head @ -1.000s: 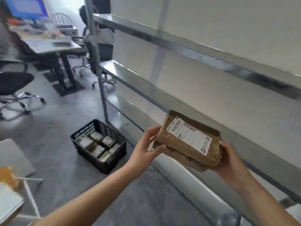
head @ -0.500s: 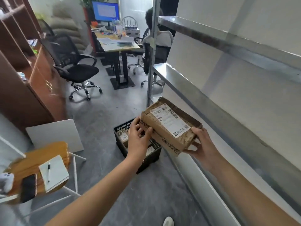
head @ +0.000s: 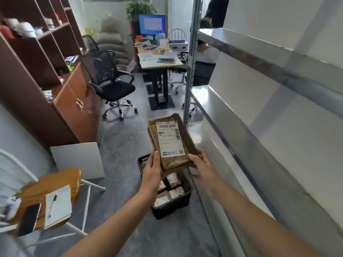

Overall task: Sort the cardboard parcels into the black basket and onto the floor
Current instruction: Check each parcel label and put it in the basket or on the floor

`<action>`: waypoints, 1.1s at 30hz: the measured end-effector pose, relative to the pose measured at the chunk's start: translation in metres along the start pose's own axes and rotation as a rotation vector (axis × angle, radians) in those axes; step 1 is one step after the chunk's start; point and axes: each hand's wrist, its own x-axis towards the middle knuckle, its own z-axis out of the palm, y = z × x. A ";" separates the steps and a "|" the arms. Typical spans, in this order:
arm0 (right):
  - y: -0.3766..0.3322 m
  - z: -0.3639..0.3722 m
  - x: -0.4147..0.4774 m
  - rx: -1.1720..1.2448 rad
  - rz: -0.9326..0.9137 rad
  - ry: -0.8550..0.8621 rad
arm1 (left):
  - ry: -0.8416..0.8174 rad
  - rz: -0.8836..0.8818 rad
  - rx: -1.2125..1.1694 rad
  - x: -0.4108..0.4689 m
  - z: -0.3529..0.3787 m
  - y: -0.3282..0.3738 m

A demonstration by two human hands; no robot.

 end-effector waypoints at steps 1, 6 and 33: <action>-0.003 -0.003 0.009 -0.037 0.008 -0.003 | 0.001 -0.012 0.014 0.006 0.001 -0.001; -0.006 -0.008 0.059 -0.179 -0.015 -0.016 | -0.042 -0.038 -0.018 0.044 -0.001 0.009; 0.088 0.029 0.418 -0.418 0.422 0.098 | -0.160 -0.455 0.337 0.400 -0.039 -0.100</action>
